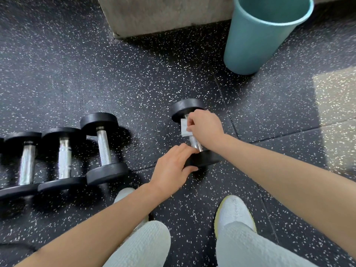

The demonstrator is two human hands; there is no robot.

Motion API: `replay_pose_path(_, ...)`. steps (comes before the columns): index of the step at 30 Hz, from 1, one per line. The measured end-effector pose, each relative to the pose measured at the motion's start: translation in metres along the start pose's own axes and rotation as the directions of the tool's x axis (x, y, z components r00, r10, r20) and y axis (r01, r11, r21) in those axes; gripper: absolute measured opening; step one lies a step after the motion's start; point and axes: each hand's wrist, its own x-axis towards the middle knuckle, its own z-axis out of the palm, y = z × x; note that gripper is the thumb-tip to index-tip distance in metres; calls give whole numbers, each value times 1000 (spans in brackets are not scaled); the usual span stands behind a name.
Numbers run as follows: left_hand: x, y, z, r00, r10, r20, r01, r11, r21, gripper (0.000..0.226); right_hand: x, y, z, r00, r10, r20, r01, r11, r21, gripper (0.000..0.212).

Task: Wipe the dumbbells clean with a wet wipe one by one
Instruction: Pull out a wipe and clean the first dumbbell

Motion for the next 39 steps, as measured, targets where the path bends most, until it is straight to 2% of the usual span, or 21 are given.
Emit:
replay_pose_path(5, -4, -8, 0, 1000, -8, 13, 8, 999, -32, 37, -45, 11, 11, 985, -171, -4, 161, 936, -313, 12)
replay_pose_path(8, -6, -9, 1, 1000, -2, 5, 2, 999, -50, 35, -69, 27, 13, 936, -352, -24, 336, 911, -238, 16)
replay_pose_path(10, -6, -9, 2, 1000, 13, -1, -13, 999, -53, 34, -72, 35, 17, 871, -489, 43, 485, 846, -221, 18)
replay_pose_path(11, -5, -9, 2, 1000, 17, -5, -18, 999, -49, 34, -68, 35, 17, 863, -497, 92, 505, 837, -213, 20)
replay_pose_path(13, -5, -9, 4, 1000, 25, -14, -26, 999, -38, 36, -53, 33, 21, 895, -433, 104, 445, 873, -197, 21)
replay_pose_path(15, -3, -7, 5, 999, 39, -12, -40, 999, -37, 38, -39, 29, 18, 939, -339, 55, 343, 931, -122, 27)
replay_pose_path(18, -4, -6, 6, 998, 64, 11, -64, 997, -47, 43, -36, 28, 14, 958, -286, 14, 286, 956, -67, 37)
replay_pose_path(21, -4, -10, 9, 995, 92, 29, -91, 995, -34, 47, -56, 32, 12, 937, -342, 64, 348, 931, -108, 34)
replay_pose_path(25, -4, -11, 11, 994, 101, 31, -100, 995, -30, 49, -70, 39, 8, 930, -343, 129, 347, 938, -14, 37)
replay_pose_path(30, 0, -8, 8, 994, 110, 29, -110, 994, 4, 54, -37, 35, 7, 961, -235, 143, 230, 972, 52, 47)
replay_pose_path(33, 0, -7, 6, 996, 88, 25, -88, 996, 22, 48, -39, 34, 7, 952, -280, 119, 283, 959, -10, 36)
replay_pose_path(37, -1, -8, 3, 999, 46, 6, -46, 999, -4, 43, -67, 38, 5, 929, -347, 125, 353, 936, -21, 44)
replay_pose_path(39, -1, -8, 3, 999, 43, -2, -43, 999, -15, 45, -67, 40, 5, 926, -361, 114, 366, 930, -31, 40)
